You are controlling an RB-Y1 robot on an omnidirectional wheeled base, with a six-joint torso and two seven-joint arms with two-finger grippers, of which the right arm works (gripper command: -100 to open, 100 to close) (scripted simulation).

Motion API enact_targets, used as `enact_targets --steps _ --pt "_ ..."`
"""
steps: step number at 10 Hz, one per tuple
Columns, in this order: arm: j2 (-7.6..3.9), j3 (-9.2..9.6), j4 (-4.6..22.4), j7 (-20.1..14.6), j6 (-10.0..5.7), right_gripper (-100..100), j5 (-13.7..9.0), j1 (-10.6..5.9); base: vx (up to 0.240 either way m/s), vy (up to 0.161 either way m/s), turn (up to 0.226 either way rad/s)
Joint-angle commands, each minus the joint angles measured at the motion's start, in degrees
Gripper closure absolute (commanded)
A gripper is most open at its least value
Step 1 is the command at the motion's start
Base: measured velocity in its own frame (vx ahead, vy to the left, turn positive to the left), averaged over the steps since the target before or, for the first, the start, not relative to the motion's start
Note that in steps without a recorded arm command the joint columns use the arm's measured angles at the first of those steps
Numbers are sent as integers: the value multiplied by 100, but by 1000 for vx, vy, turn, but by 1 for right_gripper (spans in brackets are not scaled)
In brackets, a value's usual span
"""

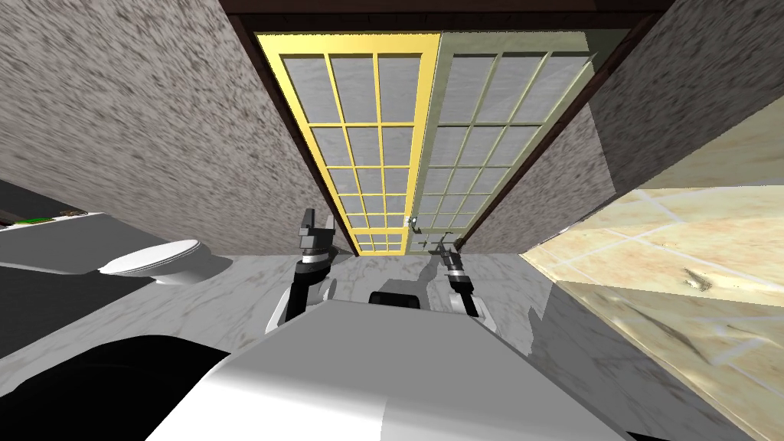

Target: Pull the door open

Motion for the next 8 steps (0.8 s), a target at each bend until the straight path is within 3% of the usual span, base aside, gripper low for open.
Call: enact_targets --steps 1,2,8 --pt "13 -69 261 171 -85 -100 95 -83 94 18 0" --pt "13 -69 261 171 -85 -100 95 -83 64 17 -1" --pt "13 -329 1118 702 -396 -100 417 -314 89 25 -1"
